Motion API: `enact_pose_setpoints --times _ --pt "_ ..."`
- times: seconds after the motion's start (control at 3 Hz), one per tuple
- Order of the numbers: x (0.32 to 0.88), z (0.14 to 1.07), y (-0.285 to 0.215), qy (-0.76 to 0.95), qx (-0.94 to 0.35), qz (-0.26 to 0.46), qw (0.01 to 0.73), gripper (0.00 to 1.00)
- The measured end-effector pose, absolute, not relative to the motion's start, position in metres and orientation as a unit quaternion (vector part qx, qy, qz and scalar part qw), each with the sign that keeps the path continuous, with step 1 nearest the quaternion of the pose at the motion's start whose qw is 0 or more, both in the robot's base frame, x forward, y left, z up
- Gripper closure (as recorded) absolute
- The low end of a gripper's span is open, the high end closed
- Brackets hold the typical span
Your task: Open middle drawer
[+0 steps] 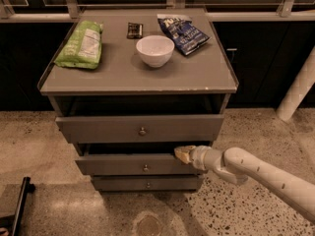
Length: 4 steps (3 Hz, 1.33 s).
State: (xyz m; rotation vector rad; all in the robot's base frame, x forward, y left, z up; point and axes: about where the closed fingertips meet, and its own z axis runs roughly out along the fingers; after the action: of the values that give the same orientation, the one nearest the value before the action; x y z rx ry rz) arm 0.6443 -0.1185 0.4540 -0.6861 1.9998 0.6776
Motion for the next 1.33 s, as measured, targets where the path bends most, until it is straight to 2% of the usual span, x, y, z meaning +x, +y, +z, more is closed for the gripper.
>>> enact_pose_setpoints --times 0.33,1.33 --pt "0.664 0.437 -0.101 0.82 -0.297 0.26 0.413 1.0" --pt "0.655 0.429 -0.095 0.827 -0.309 0.262 0.389 1.0"
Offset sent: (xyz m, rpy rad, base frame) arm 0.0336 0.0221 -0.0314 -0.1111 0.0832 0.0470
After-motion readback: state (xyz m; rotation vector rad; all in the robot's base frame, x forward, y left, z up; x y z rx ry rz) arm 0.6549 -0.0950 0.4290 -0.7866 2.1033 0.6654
